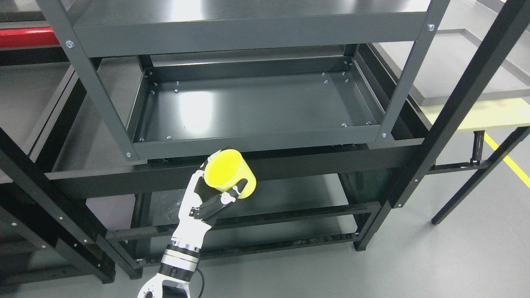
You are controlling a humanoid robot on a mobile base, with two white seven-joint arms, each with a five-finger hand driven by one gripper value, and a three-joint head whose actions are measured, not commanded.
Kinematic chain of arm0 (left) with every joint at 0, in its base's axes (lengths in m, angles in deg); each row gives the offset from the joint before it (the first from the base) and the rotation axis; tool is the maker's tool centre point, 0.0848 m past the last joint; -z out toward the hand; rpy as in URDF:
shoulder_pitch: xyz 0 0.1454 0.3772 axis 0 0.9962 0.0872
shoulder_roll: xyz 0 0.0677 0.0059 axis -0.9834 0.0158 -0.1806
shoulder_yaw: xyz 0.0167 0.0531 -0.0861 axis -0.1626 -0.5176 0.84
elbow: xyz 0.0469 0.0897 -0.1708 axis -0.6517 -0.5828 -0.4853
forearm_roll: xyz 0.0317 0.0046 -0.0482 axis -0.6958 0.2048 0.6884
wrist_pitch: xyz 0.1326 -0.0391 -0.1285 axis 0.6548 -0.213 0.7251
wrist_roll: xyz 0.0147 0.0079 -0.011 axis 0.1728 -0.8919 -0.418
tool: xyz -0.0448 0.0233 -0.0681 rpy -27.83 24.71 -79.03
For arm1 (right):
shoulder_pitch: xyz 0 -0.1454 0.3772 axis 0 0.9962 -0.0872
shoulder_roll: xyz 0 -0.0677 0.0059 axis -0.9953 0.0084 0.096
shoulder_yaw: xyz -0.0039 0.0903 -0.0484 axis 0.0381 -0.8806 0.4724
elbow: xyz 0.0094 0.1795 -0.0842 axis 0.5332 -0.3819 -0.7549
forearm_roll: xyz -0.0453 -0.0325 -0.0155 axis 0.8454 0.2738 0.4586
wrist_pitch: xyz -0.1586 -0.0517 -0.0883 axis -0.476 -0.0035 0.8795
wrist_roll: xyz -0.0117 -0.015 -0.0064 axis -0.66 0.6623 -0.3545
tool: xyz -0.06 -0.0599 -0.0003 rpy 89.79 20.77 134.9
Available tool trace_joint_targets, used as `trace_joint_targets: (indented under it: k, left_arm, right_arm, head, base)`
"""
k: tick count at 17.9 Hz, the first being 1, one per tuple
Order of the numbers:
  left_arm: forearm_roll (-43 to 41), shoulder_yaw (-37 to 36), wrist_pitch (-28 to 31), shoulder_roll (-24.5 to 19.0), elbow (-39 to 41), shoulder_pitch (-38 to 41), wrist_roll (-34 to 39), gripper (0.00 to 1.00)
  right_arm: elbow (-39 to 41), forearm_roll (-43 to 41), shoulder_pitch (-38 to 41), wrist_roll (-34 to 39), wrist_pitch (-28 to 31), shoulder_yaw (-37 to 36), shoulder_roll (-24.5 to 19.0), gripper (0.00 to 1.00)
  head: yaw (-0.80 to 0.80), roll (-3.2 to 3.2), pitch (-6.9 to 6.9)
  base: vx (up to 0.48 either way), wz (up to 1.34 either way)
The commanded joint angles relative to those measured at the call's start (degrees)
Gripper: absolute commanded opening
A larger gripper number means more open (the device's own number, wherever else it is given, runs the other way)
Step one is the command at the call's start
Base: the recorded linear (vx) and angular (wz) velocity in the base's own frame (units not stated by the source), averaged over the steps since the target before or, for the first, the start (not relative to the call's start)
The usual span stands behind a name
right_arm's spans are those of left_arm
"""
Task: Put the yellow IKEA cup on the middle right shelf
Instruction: 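Raise the left hand with the cup up onto the upper shelf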
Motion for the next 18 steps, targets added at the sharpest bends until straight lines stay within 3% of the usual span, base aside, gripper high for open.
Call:
trace_joint_targets:
  k: [1, 4, 8, 13, 18]
  left_arm:
    - [-0.8, -7.8, -0.1, -1.0, 1.4, -5.1, 0.0, 0.01]
    - [-3.0, -11.1, 0.0, -1.0, 1.7, -9.6, -0.1, 0.01]
    - [-4.8, -24.5, 0.0, -3.8, 2.4, -17.3, -0.3, 0.01]
    - [-4.5, -36.4, 0.8, -2.6, 2.2, -28.2, -0.4, 0.01]
    - [-0.6, -38.8, 1.4, -1.0, 2.1, -37.9, -0.4, 0.0]
  right_arm:
    - [0.0, -1.4, 0.8, 0.0, 0.0, 1.0, 1.0, 0.99]
    - [0.0, -1.4, 0.8, 0.0, 0.0, 1.0, 1.0, 0.99]
    - [0.1, -1.4, 0.8, 0.0, 0.0, 1.0, 1.0, 0.99]
    - [0.0, -1.4, 0.8, 0.0, 0.0, 1.0, 1.0, 0.99]
    - [0.0, -1.4, 0.8, 0.0, 0.0, 1.0, 1.0, 0.99]
  head:
    - [0.0, 0.0, 0.0]
    - [0.0, 0.0, 0.0]
    - [0.0, 0.0, 0.0]
    - [0.0, 0.0, 0.0]
    - [0.0, 0.0, 0.0]
  base:
    - [0.136, 0.09]
    - [0.152, 0.18]
    - [0.16, 0.33]
    - [0.118, 0.25]
    - [0.057, 0.07]
